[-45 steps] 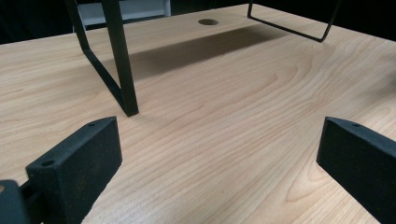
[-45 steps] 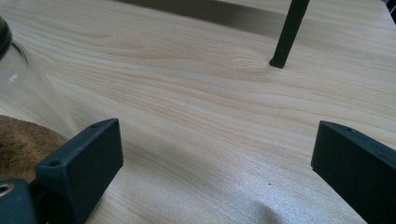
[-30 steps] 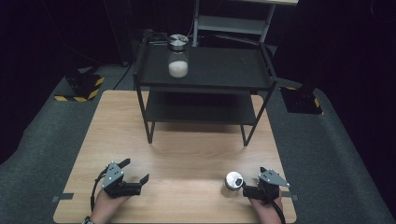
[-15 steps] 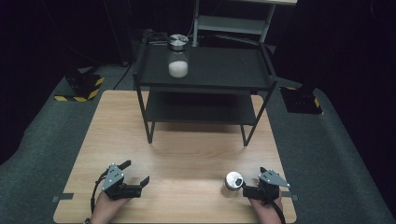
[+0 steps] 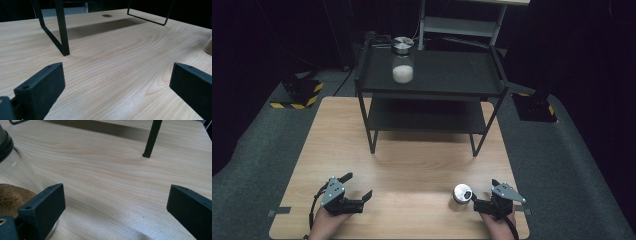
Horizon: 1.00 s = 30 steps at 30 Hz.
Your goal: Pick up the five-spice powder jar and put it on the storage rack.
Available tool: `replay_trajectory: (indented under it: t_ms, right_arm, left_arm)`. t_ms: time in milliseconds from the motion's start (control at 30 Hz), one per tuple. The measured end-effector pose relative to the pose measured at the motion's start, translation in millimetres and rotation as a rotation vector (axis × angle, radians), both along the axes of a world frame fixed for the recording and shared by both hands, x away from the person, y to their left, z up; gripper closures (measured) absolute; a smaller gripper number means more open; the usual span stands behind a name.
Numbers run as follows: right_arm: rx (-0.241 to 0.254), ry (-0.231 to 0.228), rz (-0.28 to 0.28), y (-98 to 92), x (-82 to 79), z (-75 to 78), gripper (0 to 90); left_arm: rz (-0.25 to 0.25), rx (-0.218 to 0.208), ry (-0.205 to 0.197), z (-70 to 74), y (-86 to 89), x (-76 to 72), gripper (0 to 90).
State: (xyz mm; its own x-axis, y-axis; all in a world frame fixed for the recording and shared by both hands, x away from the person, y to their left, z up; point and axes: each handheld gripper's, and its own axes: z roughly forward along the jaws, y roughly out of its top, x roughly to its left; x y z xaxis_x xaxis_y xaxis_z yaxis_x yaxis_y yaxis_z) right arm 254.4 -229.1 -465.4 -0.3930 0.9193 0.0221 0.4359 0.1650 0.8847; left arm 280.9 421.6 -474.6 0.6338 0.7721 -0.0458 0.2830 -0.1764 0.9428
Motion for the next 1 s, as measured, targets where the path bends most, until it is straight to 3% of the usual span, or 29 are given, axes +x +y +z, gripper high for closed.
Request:
replay_trajectory:
  t_ms: [300,633,1000]
  right_arm:
    - [0.026,-0.025,-0.033,-6.5,-8.4,1.9,1.4]
    - [0.052,-0.108,-0.074,-12.4,-31.7,15.3,1.4]
    - [0.058,-0.168,-0.056,-10.3,-51.2,26.9,1.2]
  left_arm:
    - [0.003,0.006,0.007,1.3,0.5,-0.3,0.2]
    - [0.003,0.009,0.012,2.2,2.7,0.0,0.2]
    - [-0.002,0.026,0.016,4.1,-0.4,3.0,0.2]
